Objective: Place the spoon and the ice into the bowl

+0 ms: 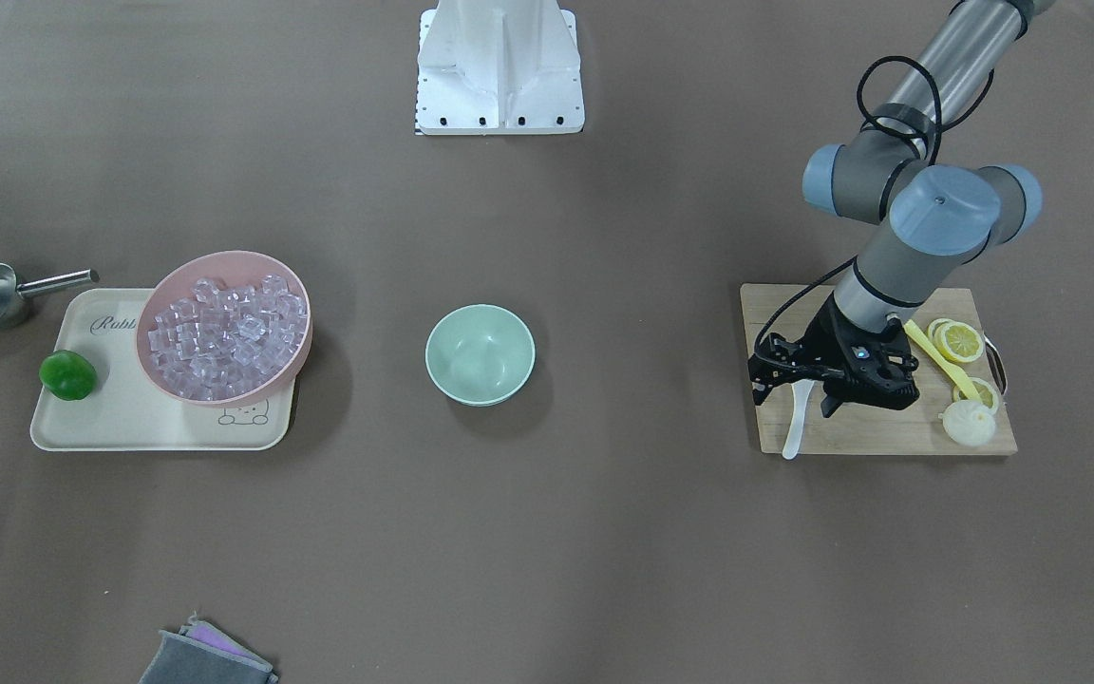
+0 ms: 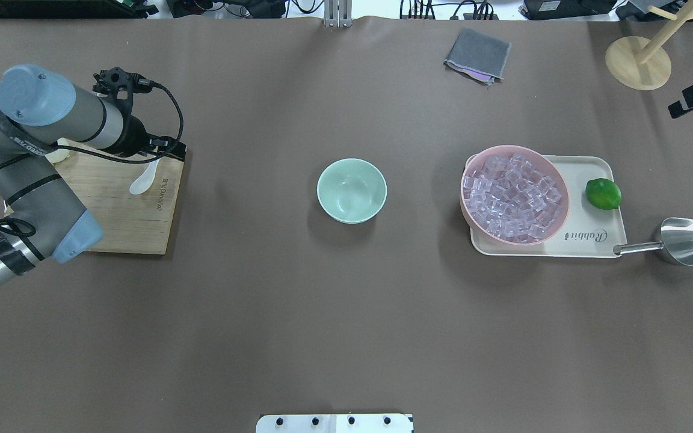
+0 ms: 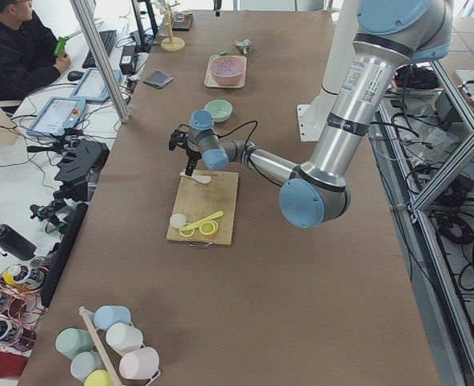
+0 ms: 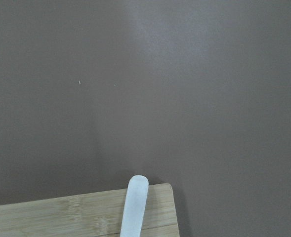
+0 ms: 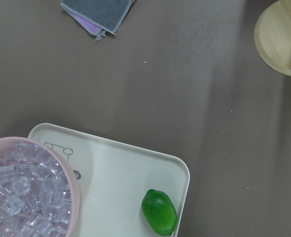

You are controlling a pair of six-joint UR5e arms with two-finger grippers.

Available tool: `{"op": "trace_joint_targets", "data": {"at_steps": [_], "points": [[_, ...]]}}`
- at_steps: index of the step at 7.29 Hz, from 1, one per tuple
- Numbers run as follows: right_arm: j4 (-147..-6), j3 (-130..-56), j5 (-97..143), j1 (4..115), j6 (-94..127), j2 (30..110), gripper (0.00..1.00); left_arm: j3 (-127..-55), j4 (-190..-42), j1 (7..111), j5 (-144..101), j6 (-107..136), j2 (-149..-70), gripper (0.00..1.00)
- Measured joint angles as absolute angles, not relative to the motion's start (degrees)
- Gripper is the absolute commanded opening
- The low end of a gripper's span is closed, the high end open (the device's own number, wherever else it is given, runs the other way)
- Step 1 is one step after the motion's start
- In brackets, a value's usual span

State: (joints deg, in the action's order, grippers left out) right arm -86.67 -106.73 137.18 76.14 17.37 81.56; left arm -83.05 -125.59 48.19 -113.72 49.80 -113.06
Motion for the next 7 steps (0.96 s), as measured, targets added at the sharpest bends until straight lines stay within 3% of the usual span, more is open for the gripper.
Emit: {"op": "trace_joint_targets", "data": {"at_steps": [7], "points": [[-86.66, -107.11, 137.2, 74.79, 18.85, 80.86, 1.0, -82.3, -125.2, 48.03, -112.7, 43.93, -113.14, 0.69]]}}
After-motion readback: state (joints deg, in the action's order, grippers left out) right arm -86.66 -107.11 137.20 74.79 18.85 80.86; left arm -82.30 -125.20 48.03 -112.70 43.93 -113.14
